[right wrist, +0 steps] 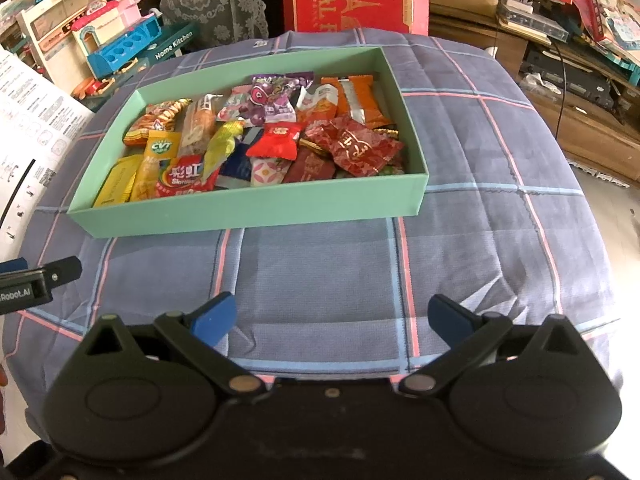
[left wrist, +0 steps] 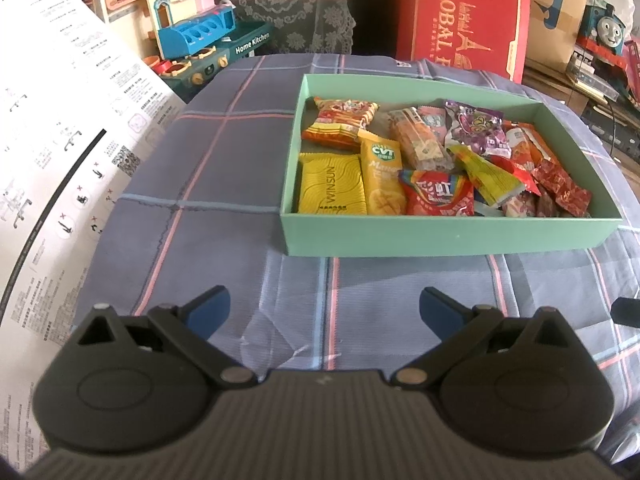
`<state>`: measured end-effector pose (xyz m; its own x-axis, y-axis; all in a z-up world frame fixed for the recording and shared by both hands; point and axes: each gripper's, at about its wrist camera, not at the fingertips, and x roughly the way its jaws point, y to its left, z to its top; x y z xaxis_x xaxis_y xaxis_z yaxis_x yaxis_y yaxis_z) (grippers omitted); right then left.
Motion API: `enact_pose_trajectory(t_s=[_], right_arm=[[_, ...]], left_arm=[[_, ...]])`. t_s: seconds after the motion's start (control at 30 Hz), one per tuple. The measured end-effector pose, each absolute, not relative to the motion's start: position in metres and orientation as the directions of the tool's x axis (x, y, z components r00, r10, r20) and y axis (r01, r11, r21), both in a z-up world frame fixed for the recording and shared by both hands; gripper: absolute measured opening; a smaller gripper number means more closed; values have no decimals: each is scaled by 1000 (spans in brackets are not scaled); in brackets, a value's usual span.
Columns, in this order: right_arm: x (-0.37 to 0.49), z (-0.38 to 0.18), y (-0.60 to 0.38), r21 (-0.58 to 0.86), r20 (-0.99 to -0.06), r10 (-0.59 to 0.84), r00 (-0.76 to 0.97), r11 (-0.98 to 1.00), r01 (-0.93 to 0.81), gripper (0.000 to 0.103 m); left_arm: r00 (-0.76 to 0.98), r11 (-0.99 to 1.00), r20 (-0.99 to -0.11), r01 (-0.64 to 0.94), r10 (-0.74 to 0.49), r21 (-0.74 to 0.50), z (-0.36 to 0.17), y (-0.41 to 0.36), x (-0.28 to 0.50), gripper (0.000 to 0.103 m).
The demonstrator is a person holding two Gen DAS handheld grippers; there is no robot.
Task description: Organize snacks
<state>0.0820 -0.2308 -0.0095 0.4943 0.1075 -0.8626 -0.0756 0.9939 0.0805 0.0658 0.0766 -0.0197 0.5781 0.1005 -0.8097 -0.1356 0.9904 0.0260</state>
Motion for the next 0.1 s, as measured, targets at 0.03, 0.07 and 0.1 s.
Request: enact_pose_trajectory(t_s=[0.03, 0.07, 0.1], right_arm=[[82, -9, -231, 81, -862, 109, 494, 994, -77, 103], [82, -9, -231, 82, -862, 110, 495, 994, -77, 103], [82, -9, -231, 82, -862, 110, 495, 994, -78, 103]], left_arm=[[578, 990, -810, -136, 100, 25, -20, 77, 66, 103], [578, 990, -810, -136, 100, 25, -20, 76, 66, 103], [579, 991, -809, -135, 100, 26, -20, 76, 66, 103]])
